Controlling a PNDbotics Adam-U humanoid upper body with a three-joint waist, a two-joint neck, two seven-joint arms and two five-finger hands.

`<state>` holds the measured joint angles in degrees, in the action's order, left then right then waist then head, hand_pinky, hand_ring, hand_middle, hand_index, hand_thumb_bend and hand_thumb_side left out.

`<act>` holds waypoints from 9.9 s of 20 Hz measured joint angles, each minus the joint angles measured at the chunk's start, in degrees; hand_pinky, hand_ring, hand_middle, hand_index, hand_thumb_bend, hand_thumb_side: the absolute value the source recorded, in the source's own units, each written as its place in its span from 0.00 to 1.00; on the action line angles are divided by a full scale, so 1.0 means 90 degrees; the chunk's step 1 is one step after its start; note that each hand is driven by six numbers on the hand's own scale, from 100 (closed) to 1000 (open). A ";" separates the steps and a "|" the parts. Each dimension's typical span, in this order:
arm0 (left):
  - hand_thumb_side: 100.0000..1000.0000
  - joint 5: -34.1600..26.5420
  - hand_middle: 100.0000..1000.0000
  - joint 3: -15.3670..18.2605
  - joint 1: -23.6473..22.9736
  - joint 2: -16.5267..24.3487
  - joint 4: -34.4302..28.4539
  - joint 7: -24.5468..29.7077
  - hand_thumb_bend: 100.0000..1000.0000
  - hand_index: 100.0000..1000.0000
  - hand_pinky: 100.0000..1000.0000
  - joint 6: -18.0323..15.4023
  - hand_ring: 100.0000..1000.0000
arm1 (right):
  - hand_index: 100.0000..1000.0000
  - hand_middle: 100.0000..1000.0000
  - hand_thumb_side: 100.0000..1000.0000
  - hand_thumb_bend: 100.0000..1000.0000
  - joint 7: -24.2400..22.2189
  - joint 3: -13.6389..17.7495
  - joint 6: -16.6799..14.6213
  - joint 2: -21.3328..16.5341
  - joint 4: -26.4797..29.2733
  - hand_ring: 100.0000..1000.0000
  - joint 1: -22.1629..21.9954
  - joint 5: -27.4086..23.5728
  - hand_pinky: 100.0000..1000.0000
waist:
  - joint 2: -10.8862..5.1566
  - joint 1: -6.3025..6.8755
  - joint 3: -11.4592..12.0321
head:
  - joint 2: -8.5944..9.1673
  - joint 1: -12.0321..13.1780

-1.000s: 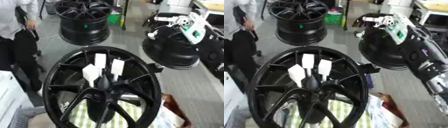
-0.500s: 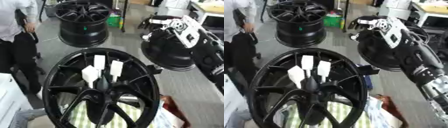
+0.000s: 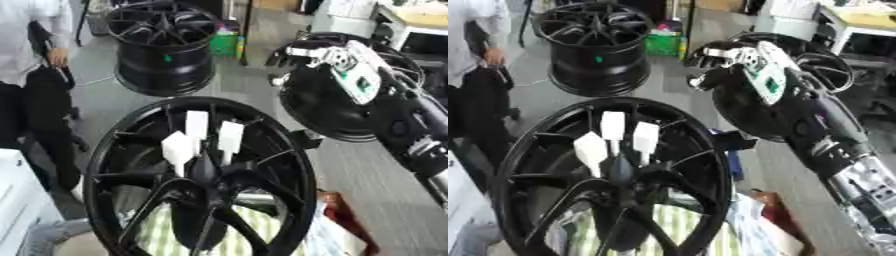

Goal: Pull the pin out of the wheel hub.

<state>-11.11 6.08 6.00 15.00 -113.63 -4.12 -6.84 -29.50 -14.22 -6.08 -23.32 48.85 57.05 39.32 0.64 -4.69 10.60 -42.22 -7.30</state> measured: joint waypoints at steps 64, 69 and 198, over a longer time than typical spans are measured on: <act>0.55 -0.0126 0.60 0.0412 -0.0340 0.0004 0.0000 -0.0679 0.12 0.81 0.82 0.0492 0.84 | 0.90 0.81 0.24 0.26 -0.0956 -0.1519 0.1345 0.0044 0.2746 0.85 -0.0908 -0.0436 0.85 | -0.0165 -0.0115 -0.0192 | -0.0177 0.0321; 0.56 -0.0085 0.60 0.0433 -0.0392 0.0004 0.0000 -0.0698 0.12 0.81 0.82 0.0511 0.84 | 0.90 0.81 0.22 0.21 -0.0842 -0.1517 0.1505 0.0033 0.2897 0.85 -0.0907 -0.0607 0.85 | -0.0193 -0.0140 -0.0248 | -0.0177 0.0409; 0.58 0.0041 0.60 0.0519 -0.0460 0.0002 0.0000 -0.0632 0.10 0.81 0.84 0.0440 0.83 | 0.39 0.26 0.00 0.00 0.4235 0.2303 0.2347 -0.4244 -0.0973 0.59 -0.2796 -0.3935 0.75 | 0.0103 -0.0137 -0.0217 | 0.0101 0.0739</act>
<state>-10.73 10.76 1.87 15.02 -113.63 -9.81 -2.88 8.61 6.51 15.04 -61.52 40.10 31.89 3.90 1.57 -5.92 8.65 -41.31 -0.65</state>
